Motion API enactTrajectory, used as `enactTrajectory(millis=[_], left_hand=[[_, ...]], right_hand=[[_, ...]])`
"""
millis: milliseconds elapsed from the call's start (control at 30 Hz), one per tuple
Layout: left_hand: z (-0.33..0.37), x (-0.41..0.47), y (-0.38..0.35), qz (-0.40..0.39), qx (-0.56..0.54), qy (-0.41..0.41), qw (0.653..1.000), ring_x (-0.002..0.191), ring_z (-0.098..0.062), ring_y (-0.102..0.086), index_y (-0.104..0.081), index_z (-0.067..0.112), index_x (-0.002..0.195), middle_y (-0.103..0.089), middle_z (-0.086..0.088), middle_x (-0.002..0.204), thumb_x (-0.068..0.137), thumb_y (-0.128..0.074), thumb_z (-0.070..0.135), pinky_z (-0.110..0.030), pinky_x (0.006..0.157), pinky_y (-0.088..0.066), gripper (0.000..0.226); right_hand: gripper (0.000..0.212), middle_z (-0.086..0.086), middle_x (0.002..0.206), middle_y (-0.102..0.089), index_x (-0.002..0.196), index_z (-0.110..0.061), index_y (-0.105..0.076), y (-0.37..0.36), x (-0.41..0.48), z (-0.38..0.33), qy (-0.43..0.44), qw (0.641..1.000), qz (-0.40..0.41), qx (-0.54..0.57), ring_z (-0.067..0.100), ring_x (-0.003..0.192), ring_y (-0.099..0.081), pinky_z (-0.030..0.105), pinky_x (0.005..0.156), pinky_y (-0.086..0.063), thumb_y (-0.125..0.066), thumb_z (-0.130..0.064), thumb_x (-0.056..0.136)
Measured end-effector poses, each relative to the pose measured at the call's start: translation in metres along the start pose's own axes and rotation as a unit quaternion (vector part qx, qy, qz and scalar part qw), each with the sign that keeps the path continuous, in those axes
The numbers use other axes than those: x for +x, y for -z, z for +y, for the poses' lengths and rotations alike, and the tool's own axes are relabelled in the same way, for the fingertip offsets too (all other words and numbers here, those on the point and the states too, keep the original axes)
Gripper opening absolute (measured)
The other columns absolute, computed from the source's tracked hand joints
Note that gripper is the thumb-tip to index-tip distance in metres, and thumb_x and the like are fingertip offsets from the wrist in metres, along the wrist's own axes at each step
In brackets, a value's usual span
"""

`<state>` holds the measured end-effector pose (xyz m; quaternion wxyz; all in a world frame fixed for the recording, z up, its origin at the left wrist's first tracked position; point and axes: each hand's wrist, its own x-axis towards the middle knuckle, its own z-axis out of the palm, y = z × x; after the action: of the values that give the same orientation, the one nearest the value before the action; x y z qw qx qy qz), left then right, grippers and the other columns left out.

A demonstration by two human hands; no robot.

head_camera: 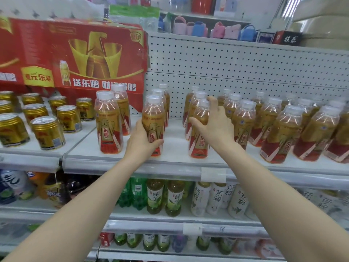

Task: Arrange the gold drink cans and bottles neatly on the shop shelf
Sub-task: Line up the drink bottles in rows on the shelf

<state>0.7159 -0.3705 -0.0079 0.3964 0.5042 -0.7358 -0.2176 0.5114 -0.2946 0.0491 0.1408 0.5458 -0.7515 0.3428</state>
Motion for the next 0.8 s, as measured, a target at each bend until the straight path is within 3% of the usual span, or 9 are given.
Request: enactTrajectory(millis=[100, 167, 300, 367, 433, 533, 600, 700, 800], left_hand=[[0.007, -0.006, 0.002, 0.029, 0.007, -0.011, 0.999, 0.125, -0.025, -0.051, -0.029, 0.016, 0.143, -0.048, -0.004, 0.137, 0.08, -0.078, 0.027, -0.04, 0.097, -0.045, 0.081], [0.012, -0.013, 0.001, 0.103, 0.025, -0.041, 0.994, 0.129, -0.023, -0.044, -0.024, 0.016, 0.148, -0.039, -0.006, 0.143, 0.081, -0.076, 0.017, -0.038, 0.103, -0.04, 0.085], [0.029, -0.031, -0.011, 0.226, 0.048, -0.149, 0.961, 0.129, -0.021, -0.038, -0.032, 0.012, 0.145, -0.037, -0.01, 0.139, 0.081, -0.072, 0.004, -0.027, 0.112, -0.029, 0.076], [0.043, -0.034, -0.026, 0.196, 0.049, -0.167, 0.965, 0.126, -0.021, -0.042, -0.035, 0.014, 0.144, -0.04, -0.008, 0.137, 0.083, -0.072, 0.007, -0.028, 0.113, -0.031, 0.072], [0.057, -0.032, -0.044, 0.121, 0.038, -0.144, 0.981, 0.126, -0.021, -0.046, -0.03, 0.017, 0.148, -0.042, -0.004, 0.14, 0.084, -0.074, 0.02, -0.036, 0.11, -0.04, 0.077], [0.075, -0.029, -0.068, 0.017, 0.017, -0.08, 0.996, 0.139, -0.021, -0.037, -0.019, 0.021, 0.154, -0.035, -0.002, 0.152, 0.082, -0.075, 0.041, -0.045, 0.113, -0.035, 0.093], [0.084, -0.026, -0.081, -0.022, 0.004, -0.057, 0.998, 0.139, -0.023, -0.038, -0.018, 0.019, 0.153, -0.037, -0.004, 0.152, 0.081, -0.075, 0.043, -0.044, 0.111, -0.035, 0.095], [0.087, -0.022, -0.097, -0.028, -0.02, -0.04, 0.999, 0.123, -0.026, -0.053, -0.027, 0.022, 0.143, -0.053, -0.004, 0.135, 0.077, -0.079, 0.041, -0.045, 0.1, -0.047, 0.087], [0.088, -0.022, -0.106, -0.028, -0.025, -0.037, 0.999, 0.118, -0.025, -0.057, -0.031, 0.024, 0.137, -0.056, -0.002, 0.13, 0.076, -0.079, 0.04, -0.048, 0.097, -0.05, 0.079]], right_hand=[[0.056, 0.005, 0.123, -0.055, 0.141, -0.026, -0.037, 0.009, 0.004, 0.016, 0.057, 0.995, 0.079, 0.034, 0.024, 0.111, -0.054, 0.036, 0.083, -0.045, -0.05, -0.057, 0.095], [0.05, 0.005, 0.127, -0.053, 0.137, -0.02, -0.045, 0.021, 0.01, 0.038, 0.097, 0.982, 0.161, -0.008, 0.024, 0.119, -0.048, 0.036, 0.097, -0.041, -0.047, -0.05, 0.097], [0.05, 0.013, 0.14, -0.042, 0.14, -0.018, -0.043, 0.041, 0.016, 0.079, 0.052, 0.974, 0.215, -0.042, 0.03, 0.129, -0.039, 0.039, 0.109, -0.028, -0.052, -0.039, 0.095], [0.059, 0.015, 0.146, -0.036, 0.146, -0.021, -0.036, 0.043, 0.016, 0.093, 0.014, 0.983, 0.183, -0.021, 0.031, 0.132, -0.038, 0.04, 0.111, -0.027, -0.057, -0.038, 0.094], [0.074, 0.017, 0.15, -0.032, 0.152, -0.024, -0.023, 0.041, 0.014, 0.1, -0.021, 0.992, 0.12, 0.017, 0.034, 0.132, -0.042, 0.046, 0.109, -0.037, -0.063, -0.04, 0.093], [0.094, 0.017, 0.142, -0.046, 0.156, -0.029, -0.005, 0.037, 0.01, 0.104, -0.072, 0.995, 0.035, 0.068, 0.039, 0.124, -0.052, 0.048, 0.1, -0.042, -0.07, -0.042, 0.09], [0.1, 0.018, 0.138, -0.052, 0.157, -0.028, 0.001, 0.033, 0.008, 0.108, -0.077, 0.994, 0.016, 0.074, 0.041, 0.124, -0.052, 0.049, 0.102, -0.04, -0.07, -0.043, 0.089], [0.098, 0.02, 0.142, -0.048, 0.158, -0.024, 0.001, 0.032, 0.01, 0.109, -0.08, 0.993, 0.001, 0.087, 0.043, 0.127, -0.049, 0.049, 0.103, -0.038, -0.068, -0.041, 0.091], [0.097, 0.02, 0.139, -0.048, 0.158, -0.023, 0.003, 0.038, 0.009, 0.112, -0.072, 0.995, 0.001, 0.069, 0.045, 0.124, -0.051, 0.048, 0.099, -0.042, -0.066, -0.04, 0.092]])
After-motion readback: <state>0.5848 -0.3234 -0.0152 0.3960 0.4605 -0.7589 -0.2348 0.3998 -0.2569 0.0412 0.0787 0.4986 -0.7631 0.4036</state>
